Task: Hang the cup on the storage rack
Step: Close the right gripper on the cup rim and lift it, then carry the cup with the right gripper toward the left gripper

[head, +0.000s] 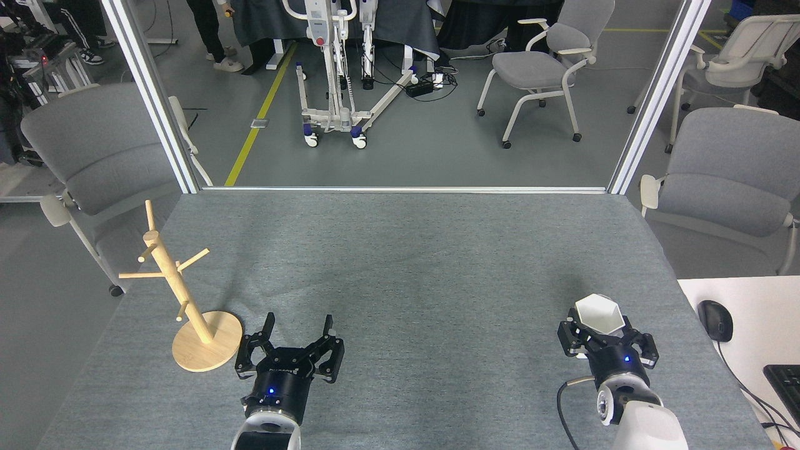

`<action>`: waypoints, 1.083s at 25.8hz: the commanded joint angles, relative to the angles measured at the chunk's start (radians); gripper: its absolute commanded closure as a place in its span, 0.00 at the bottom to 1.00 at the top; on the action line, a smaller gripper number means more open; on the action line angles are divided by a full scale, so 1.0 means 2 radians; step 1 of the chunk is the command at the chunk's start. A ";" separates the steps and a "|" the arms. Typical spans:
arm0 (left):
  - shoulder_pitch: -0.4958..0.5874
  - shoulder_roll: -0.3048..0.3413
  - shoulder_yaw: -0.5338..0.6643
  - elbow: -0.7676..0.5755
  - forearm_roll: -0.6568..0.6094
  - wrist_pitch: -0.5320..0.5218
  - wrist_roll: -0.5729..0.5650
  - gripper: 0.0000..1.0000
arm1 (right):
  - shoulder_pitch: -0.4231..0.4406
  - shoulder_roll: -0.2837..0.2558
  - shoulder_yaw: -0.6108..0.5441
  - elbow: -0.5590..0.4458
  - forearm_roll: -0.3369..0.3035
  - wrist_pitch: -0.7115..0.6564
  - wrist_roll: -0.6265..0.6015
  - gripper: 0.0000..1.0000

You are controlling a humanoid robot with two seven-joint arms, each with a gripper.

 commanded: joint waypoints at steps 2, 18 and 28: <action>0.000 0.000 0.000 -0.003 0.000 0.000 0.000 0.00 | 0.000 0.000 0.000 0.001 0.000 0.003 -0.003 0.31; 0.000 0.001 0.000 -0.007 0.000 -0.002 0.000 0.00 | 0.038 -0.012 0.029 -0.213 -0.020 0.010 0.099 0.55; 0.005 0.011 -0.071 -0.011 -0.010 -0.028 0.010 0.01 | 0.038 0.016 0.111 -0.416 -0.077 0.105 0.253 0.57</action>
